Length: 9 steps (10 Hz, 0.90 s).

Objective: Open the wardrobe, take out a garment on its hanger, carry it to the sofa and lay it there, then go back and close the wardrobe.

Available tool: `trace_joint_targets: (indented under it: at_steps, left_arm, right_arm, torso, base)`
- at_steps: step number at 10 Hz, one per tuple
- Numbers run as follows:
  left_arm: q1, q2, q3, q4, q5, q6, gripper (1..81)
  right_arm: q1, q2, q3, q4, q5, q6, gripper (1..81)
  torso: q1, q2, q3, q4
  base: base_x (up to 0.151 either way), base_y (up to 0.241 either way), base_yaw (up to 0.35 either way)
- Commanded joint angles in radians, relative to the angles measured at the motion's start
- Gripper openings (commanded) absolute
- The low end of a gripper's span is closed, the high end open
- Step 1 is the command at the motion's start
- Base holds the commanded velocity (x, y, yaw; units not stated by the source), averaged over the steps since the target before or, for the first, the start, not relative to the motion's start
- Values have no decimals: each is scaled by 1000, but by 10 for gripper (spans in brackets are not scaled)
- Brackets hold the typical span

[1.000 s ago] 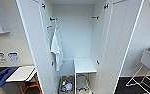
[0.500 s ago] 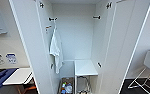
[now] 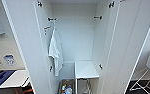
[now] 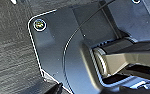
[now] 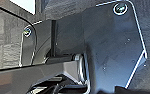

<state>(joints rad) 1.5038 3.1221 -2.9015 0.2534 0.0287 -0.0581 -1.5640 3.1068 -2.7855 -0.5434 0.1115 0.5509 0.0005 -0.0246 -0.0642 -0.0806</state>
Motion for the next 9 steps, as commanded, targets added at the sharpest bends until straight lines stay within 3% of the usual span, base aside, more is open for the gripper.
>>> trace_joint_targets:
  at_steps: [1, 6, 9]
  left_arm:
    - [-52, 3, -2, -6, 56, 0, 811]
    - [-50, 1, -2, -6, 54, 0, 811]
    - [-50, 4, -2, -6, 54, 0, 811]
  right_arm:
    - [55, 11, 8, -4, -39, -2, 811]
    - [54, 9, 8, -1, -39, 0, 811]
    - [55, 9, 12, 0, -36, 1, 811]
  torso:
    - [0, 0, 0, 0]
    - [0, 0, 0, 0]
    - [2, 1, 0, 0]
  base:
    - [116, 0, 0]
    - [108, 0, 0]
    - [0, 0, 0]
